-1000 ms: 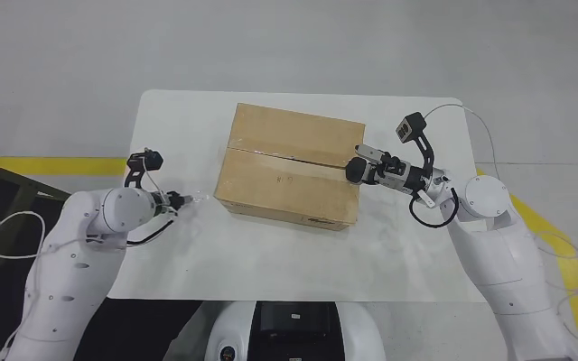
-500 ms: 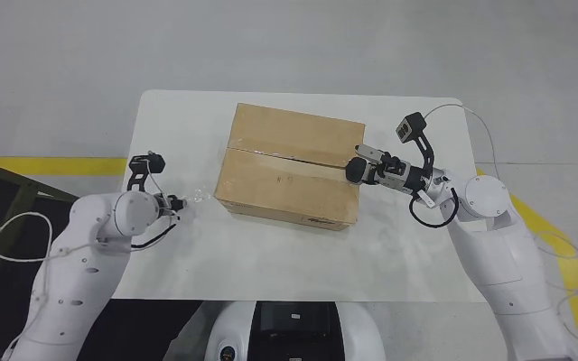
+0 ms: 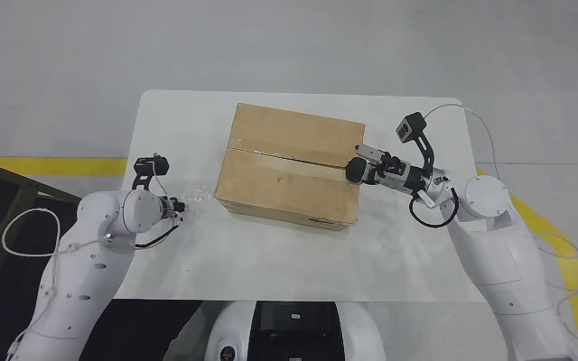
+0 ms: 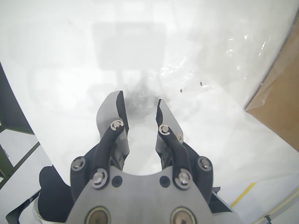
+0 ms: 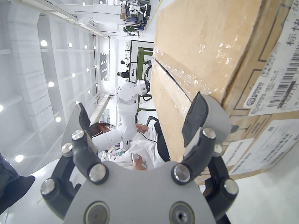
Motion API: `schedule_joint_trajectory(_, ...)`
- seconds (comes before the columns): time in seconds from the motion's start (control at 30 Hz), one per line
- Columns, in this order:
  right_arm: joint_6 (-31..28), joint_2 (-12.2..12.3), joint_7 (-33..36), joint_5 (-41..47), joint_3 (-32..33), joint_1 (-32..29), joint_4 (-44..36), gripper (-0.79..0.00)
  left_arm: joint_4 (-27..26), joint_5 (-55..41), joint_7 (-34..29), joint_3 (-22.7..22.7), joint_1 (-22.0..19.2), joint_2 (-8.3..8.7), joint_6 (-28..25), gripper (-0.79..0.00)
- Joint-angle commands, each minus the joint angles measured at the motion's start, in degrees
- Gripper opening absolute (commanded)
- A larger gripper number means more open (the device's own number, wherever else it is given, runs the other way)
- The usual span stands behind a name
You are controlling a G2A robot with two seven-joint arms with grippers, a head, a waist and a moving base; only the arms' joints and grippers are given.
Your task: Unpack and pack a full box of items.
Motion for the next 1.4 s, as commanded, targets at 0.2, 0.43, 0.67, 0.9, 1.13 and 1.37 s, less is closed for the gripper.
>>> schedule_joint_trajectory(0.2, 0.0, 0.0, 0.0, 0.0, 0.0, 0.0, 0.0, 0.0, 0.3, 0.1, -0.2, 0.2, -0.5, -0.25, 0.1, -0.671)
schedule_joint_trajectory(0.43, 0.0, 0.0, 0.0, 0.0, 0.0, 0.0, 0.0, 0.0, 0.1, 0.1, -0.5, 0.0, -0.5, -0.38, 0.1, -0.785)
schedule_joint_trajectory(0.67, 0.0, 0.0, 0.0, 0.0, 0.0, 0.0, 0.0, 0.0, -0.7, -0.2, -0.4, -0.6, -0.8, -0.5, 0.0, -0.785)
schedule_joint_trajectory(0.9, 0.0, 0.0, 0.0, 0.0, 0.0, 0.0, 0.0, 0.0, -4.1, -4.2, 2.8, -5.7, 1.2, -0.3, -0.5, -0.785)
schedule_joint_trajectory(1.13, 0.0, 0.0, 0.0, 0.0, 0.0, 0.0, 0.0, 0.0, -7.9, -11.5, 8.8, -12.3, 2.7, -0.32, -0.2, -0.785)
schedule_joint_trajectory(1.37, 0.0, 0.0, 0.0, 0.0, 0.0, 0.0, 0.0, 0.0, -9.7, -17.8, 12.1, -17.0, 1.8, -0.28, -1.4, -0.785)
